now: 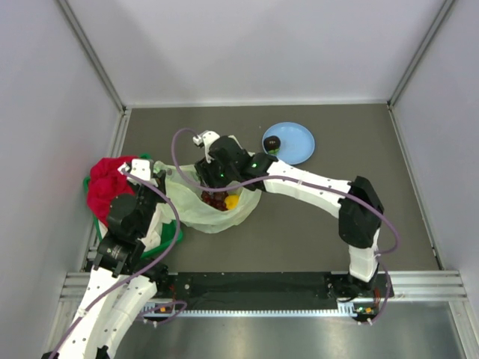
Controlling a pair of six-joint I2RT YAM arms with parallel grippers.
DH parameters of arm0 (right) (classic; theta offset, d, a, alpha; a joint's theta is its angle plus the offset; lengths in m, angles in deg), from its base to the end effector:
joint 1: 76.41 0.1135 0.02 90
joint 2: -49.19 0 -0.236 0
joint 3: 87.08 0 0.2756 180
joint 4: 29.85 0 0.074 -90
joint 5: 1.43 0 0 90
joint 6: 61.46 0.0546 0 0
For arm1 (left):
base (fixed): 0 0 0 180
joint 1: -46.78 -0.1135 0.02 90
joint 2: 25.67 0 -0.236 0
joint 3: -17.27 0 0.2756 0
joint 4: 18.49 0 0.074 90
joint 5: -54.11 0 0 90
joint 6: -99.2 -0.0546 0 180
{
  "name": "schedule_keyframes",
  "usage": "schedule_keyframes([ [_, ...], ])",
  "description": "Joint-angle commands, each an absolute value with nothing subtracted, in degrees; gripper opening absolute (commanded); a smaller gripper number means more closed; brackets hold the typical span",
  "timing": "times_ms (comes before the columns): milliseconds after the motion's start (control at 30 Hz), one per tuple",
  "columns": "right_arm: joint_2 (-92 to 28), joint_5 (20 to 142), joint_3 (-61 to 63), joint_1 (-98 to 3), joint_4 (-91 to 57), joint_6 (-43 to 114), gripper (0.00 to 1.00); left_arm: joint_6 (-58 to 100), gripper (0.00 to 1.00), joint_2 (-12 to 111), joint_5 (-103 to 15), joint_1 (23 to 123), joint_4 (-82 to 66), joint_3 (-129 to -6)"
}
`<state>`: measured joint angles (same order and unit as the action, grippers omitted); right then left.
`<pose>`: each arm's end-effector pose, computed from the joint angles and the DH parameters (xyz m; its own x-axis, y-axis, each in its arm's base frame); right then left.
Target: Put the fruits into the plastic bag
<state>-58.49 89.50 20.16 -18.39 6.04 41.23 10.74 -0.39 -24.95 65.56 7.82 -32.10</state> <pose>0.2501 0.3989 0.2601 -0.4909 -0.3715 -0.7881 -0.7517 0.6378 0.1676 0.1792 -0.0500 0.3218 -0.0403 -0.0142 -0.9991 0.1355 0.9906 -0.0195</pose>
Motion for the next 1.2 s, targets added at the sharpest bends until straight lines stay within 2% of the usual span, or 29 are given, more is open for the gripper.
schedule_keyframes([
  [0,-61.5,95.0,25.2,-18.2,8.8,39.7,0.3,10.8,0.0,-0.6,-24.9,65.3,5.2,-32.2],
  [400,-63.5,97.0,22.9,-22.3,9.6,42.3,0.32,10.8,0.0,-0.8,-24.7,65.3,5.2,-32.3],
  [633,-63.2,91.5,20.2,-21.3,7.3,42.9,0.33,10.9,0.0,-0.8,-24.6,65.2,5.3,-32.3],
  [933,-64.9,90.9,18.8,-18.2,7.4,42.6,0.35,10.9,0.0,-0.8,-24.8,65.3,5.5,-32.3],
  [1033,-65.2,90.8,18.8,-18.1,7.9,42.7,0.4,11.0,0.0,-0.9,-24.9,65.3,5.4,-32.3],
  [1067,-65.2,90.8,18.9,-18.0,7.9,42.8,0.5,11.0,0.0,-0.8,-24.9,65.3,5.4,-32.3],
  [1167,-64.6,90.6,18.6,-18.0,7.7,42.6,0.64,11.0,0.0,-0.9,-25.1,65.3,5.3,-32.3],
])
